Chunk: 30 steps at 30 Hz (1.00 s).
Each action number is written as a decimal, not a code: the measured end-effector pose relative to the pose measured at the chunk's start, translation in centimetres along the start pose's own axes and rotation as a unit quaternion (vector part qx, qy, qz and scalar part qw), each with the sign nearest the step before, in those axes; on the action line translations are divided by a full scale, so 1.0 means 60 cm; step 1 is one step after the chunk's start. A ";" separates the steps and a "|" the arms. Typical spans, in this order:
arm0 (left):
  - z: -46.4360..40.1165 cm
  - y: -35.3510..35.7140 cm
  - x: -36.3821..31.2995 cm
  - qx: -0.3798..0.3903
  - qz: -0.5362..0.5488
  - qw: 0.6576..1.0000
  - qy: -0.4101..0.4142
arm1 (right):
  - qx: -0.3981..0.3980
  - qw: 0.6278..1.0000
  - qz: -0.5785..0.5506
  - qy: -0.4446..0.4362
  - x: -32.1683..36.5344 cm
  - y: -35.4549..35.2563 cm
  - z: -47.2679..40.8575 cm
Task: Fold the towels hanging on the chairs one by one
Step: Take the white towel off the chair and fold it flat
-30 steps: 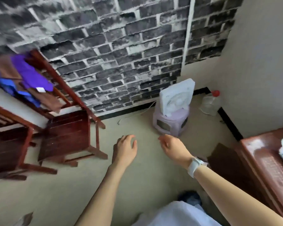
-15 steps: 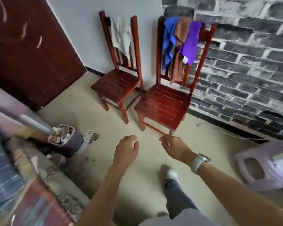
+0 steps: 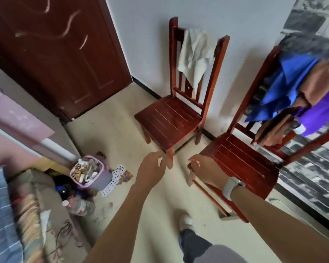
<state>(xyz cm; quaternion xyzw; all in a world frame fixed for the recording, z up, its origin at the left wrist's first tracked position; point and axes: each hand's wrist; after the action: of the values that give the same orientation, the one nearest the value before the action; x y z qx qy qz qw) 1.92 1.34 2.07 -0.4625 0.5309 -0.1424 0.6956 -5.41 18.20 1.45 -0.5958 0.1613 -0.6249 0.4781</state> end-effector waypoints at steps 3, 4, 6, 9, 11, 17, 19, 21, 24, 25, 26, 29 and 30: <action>-0.110 -0.008 -0.014 0.009 0.009 1.000 -0.003 | 0.012 1.000 0.004 0.008 0.034 -0.023 -0.104; -0.145 -0.011 -0.018 0.009 0.012 1.000 0.000 | 0.012 1.000 -0.004 0.011 0.045 -0.030 -0.136; -0.219 -0.014 -0.025 0.016 0.026 1.000 -0.004 | 0.007 1.000 -0.020 0.016 0.065 -0.049 -0.201; -0.340 -0.016 -0.035 0.042 0.032 0.999 0.006 | -0.027 0.998 -0.048 0.028 0.092 -0.077 -0.297; -0.434 -0.011 -0.047 0.058 0.038 0.997 0.026 | -0.059 0.996 -0.051 0.042 0.102 -0.096 -0.366; -0.728 0.009 -0.114 0.103 0.063 0.985 0.127 | -0.222 0.954 -0.109 0.170 0.124 -0.159 -0.589; -0.815 0.016 -0.138 0.117 0.066 0.978 0.161 | -0.299 0.915 -0.139 0.233 0.136 -0.186 -0.653; -0.890 0.030 -0.164 0.122 0.076 0.973 0.179 | -0.388 0.868 -0.150 0.270 0.141 -0.209 -0.709; -0.979 0.061 -0.215 0.110 0.087 0.964 0.224 | -0.469 0.794 -0.196 0.335 0.136 -0.238 -0.775; -0.999 0.075 -0.233 0.107 0.094 0.959 0.244 | -0.483 0.765 -0.226 0.361 0.136 -0.245 -0.790; -1.013 0.088 -0.251 0.106 0.096 0.953 0.266 | -0.495 0.736 -0.250 0.388 0.136 -0.248 -0.802; -1.032 0.126 -0.287 0.072 0.034 0.925 0.371 | -0.512 0.688 -0.263 0.442 0.143 -0.247 -0.824; -1.034 0.136 -0.293 0.061 -0.001 0.912 0.406 | -0.505 0.687 -0.258 0.455 0.144 -0.244 -0.830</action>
<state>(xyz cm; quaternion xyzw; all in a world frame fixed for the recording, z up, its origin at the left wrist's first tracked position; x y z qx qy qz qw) -61.41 -12.75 5.73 -0.3223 0.7574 -0.3504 0.4468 -54.66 0.21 5.99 -0.4081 0.4905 -0.7416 -0.2070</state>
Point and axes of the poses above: each hand's wrist, its own z-axis away from the middle knuckle, its own y-axis out of the palm, x = y × z, and after that the axes turned 11 degrees about -x, right-handed
